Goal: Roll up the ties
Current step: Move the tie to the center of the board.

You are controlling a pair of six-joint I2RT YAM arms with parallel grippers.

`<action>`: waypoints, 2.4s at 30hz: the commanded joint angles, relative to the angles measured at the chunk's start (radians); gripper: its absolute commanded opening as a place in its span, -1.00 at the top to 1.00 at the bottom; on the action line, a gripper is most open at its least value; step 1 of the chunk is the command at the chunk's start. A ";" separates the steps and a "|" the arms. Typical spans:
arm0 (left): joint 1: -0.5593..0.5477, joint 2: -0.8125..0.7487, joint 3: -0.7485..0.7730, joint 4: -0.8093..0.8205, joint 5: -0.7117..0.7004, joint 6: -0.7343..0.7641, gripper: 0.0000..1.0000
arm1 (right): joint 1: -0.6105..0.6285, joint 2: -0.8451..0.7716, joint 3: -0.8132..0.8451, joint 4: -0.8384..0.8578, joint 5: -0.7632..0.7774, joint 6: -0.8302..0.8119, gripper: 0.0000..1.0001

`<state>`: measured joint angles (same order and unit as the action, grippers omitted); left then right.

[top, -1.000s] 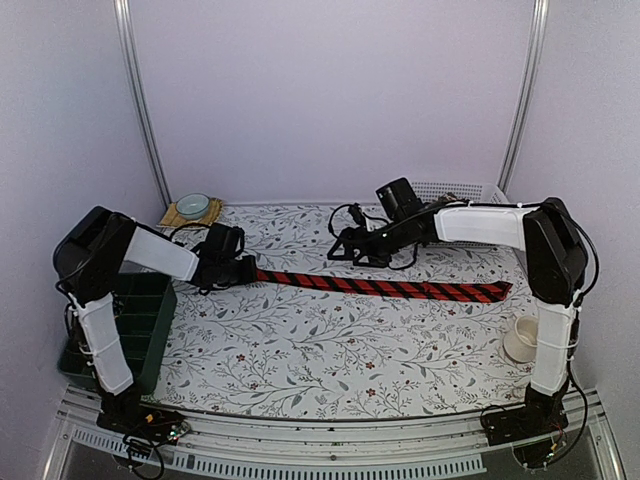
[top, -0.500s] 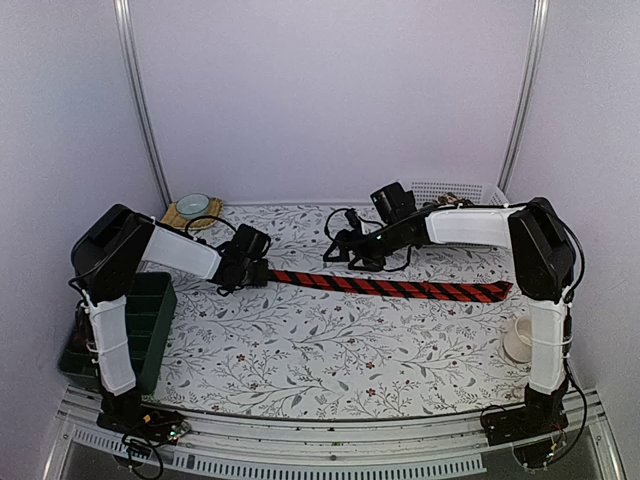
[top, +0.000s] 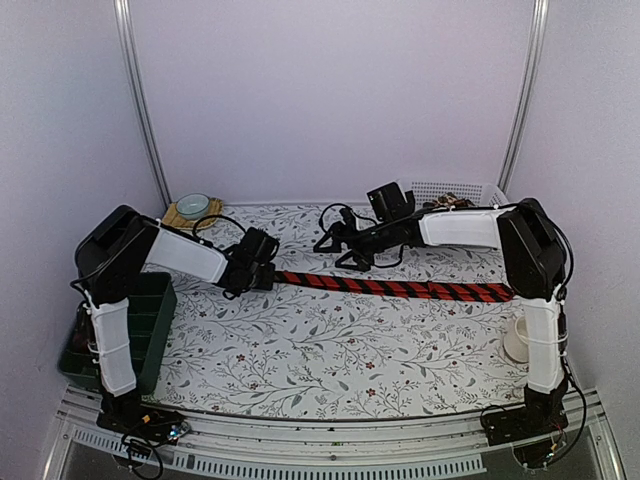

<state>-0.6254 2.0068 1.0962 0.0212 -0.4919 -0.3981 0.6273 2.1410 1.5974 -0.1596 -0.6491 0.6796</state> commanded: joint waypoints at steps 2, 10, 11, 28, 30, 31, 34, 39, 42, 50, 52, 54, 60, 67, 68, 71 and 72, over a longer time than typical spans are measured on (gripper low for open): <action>-0.016 -0.029 -0.037 0.051 0.027 0.023 0.18 | 0.003 0.108 0.038 0.068 -0.057 0.075 -0.83; -0.006 -0.144 -0.103 0.123 0.036 0.014 0.07 | 0.008 0.194 0.112 0.131 -0.101 0.175 -0.70; 0.003 -0.161 -0.121 0.142 0.056 0.003 0.06 | 0.012 0.216 0.137 0.125 -0.099 0.184 -0.69; 0.262 -0.215 -0.425 0.608 0.585 -0.242 0.19 | 0.099 0.507 0.542 -0.021 -0.020 0.255 -0.42; 0.278 -0.187 -0.404 0.621 0.629 -0.242 0.22 | 0.099 0.515 0.544 -0.018 -0.015 0.265 -0.36; 0.285 -0.172 -0.391 0.625 0.657 -0.242 0.25 | 0.099 0.517 0.544 -0.024 -0.005 0.263 -0.35; 0.295 -0.147 -0.354 0.612 0.689 -0.236 0.29 | 0.098 0.516 0.543 -0.074 0.041 0.238 -0.34; 0.297 -0.167 -0.345 0.596 0.686 -0.229 0.28 | 0.093 0.487 0.443 -0.078 0.050 0.220 -0.34; 0.297 -0.188 -0.353 0.583 0.670 -0.222 0.27 | 0.083 0.444 0.327 -0.041 0.071 0.228 -0.34; 0.295 -0.218 -0.369 0.560 0.655 -0.199 0.26 | 0.047 0.371 0.134 -0.017 0.090 0.216 -0.36; 0.295 -0.213 -0.369 0.562 0.688 -0.202 0.26 | 0.041 0.337 0.085 -0.016 0.091 0.205 -0.36; 0.291 -0.207 -0.369 0.567 0.717 -0.208 0.24 | 0.038 0.301 0.031 -0.012 0.090 0.200 -0.36; 0.252 -0.202 -0.385 0.581 0.738 -0.233 0.21 | 0.019 0.176 -0.148 -0.008 0.085 0.172 -0.36; 0.193 -0.225 -0.417 0.593 0.720 -0.257 0.20 | 0.011 0.034 -0.340 -0.005 0.079 0.132 -0.36; 0.183 -0.229 -0.420 0.593 0.716 -0.259 0.20 | 0.011 0.014 -0.373 -0.008 0.080 0.127 -0.36; 0.139 -0.245 -0.435 0.602 0.690 -0.275 0.19 | 0.013 -0.041 -0.376 -0.043 0.095 0.091 -0.36; 0.129 -0.248 -0.440 0.604 0.682 -0.284 0.18 | 0.018 -0.057 -0.362 -0.062 0.111 0.080 -0.37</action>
<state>-0.4496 1.8008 0.6792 0.5938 0.2188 -0.6537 0.6407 2.1326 1.2827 0.0422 -0.6380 0.8108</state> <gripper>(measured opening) 0.402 0.680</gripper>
